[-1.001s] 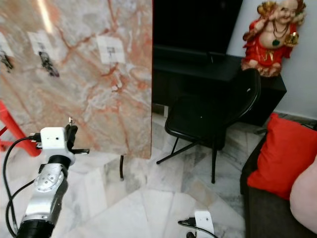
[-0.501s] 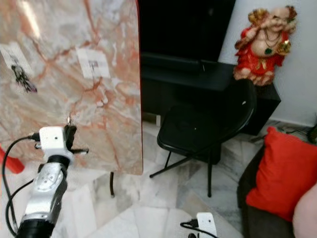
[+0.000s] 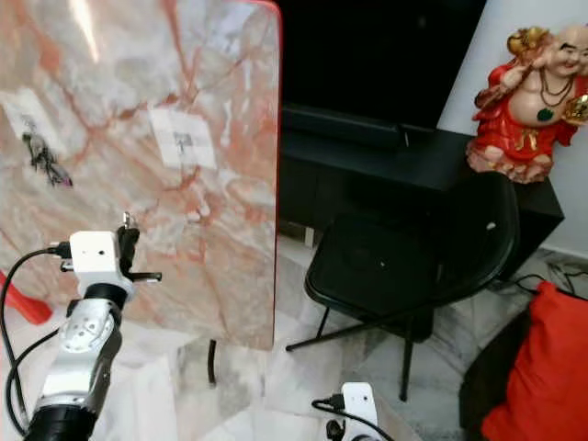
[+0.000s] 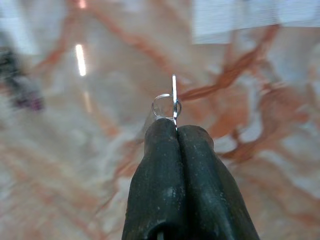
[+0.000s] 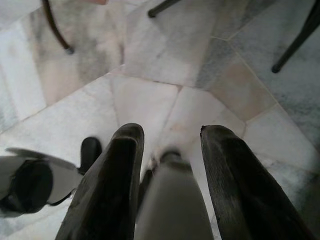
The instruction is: Hang keys on a hook
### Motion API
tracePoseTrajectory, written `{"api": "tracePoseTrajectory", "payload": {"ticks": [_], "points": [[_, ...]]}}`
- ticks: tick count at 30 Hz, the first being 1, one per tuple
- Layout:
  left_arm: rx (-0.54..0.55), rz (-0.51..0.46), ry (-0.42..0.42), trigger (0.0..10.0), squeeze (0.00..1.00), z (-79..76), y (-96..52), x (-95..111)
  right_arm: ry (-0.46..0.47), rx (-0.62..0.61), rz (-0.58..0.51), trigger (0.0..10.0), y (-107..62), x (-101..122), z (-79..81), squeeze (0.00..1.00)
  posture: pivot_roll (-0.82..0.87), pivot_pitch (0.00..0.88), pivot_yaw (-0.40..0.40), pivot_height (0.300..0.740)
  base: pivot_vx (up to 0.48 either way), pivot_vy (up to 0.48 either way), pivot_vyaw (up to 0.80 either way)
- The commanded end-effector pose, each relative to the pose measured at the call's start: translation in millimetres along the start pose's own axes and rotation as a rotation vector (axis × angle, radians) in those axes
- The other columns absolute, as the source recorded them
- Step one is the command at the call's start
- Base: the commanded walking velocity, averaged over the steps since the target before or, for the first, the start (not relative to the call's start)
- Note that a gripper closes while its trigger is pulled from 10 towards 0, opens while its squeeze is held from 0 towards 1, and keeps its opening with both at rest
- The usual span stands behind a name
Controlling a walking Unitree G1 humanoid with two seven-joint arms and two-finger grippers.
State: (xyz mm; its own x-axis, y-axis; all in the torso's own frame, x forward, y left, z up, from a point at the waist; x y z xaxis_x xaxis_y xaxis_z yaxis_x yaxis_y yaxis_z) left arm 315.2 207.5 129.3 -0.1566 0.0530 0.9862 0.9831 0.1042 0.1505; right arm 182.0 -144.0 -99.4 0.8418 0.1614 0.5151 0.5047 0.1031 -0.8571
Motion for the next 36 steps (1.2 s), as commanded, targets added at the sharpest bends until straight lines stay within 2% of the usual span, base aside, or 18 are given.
{"api": "tracePoseTrajectory", "payload": {"ticks": [1,10,18,27,32,33,36], "points": [[-0.021,-0.004,-0.003,10.0,0.0,-8.8,1.1,1.8,-0.001,-0.027,0.016,10.0,-1.3,-4.5,-7.7,0.0,0.02,0.0,-0.048,0.74,0.341,0.0,0.0],[-0.044,-0.023,-0.002,10.0,0.0,-11.0,0.1,4.9,-0.006,-0.028,0.012,10.0,-1.4,-3.1,-10.5,0.0,0.02,0.0,-0.049,0.74,0.312,0.0,0.0],[-0.1,-0.04,-0.055,10.0,0.0,-21.1,-4.4,6.3,-0.006,-0.043,0.014,10.0,-5.0,-8.7,-28.1,0.0,0.02,0.0,-0.047,0.74,0.0,0.0,0.0],[-0.108,-0.037,-0.048,10.0,0.0,-21.4,-8.9,5.1,-0.011,-0.046,0.02,10.0,-6.6,-12.1,-33.5,0.0,0.02,0.0,-0.047,0.74,0.0,0.0,0.0],[-0.16,-0.049,-0.057,10.0,0.0,-27.0,-13.8,9.8,-0.019,-0.041,0.022,10.0,-6.5,-12.1,-33.1,0.0,0.03,0.0,-0.048,0.74,0.0,0.0,0.0],[-0.216,-0.055,-0.041,10.0,0.0,-33.1,-19.8,14.0,-0.023,-0.038,0.021,10.0,-6.6,-12.1,-33.1,0.0,0.03,0.0,-0.048,0.74,0.0,0.0,0.0],[-0.242,-0.054,-0.027,10.0,0.0,-35.6,-25.5,15.7,-0.025,-0.037,0.021,10.0,-6.6,-12.1,-33.1,0.0,0.03,0.0,-0.048,0.74,0.0,0.0,0.0]]}}
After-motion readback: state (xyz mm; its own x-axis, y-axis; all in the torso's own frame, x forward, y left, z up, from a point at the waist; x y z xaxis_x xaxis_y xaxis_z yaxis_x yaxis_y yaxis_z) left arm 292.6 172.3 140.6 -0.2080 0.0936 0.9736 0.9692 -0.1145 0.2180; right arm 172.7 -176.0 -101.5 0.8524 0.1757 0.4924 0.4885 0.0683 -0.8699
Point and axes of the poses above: a point about 5 cm out from each wrist's last joint towards the gripper, its own y axis pointing out of the wrist towards the gripper, its own x axis along the axis of the wrist's last joint, z = x × y, the point moved 1 cm from there along y, pointing out of the wrist towards the gripper, and after that the axes turned 10 degrees about -y, right-handed, at the moved point
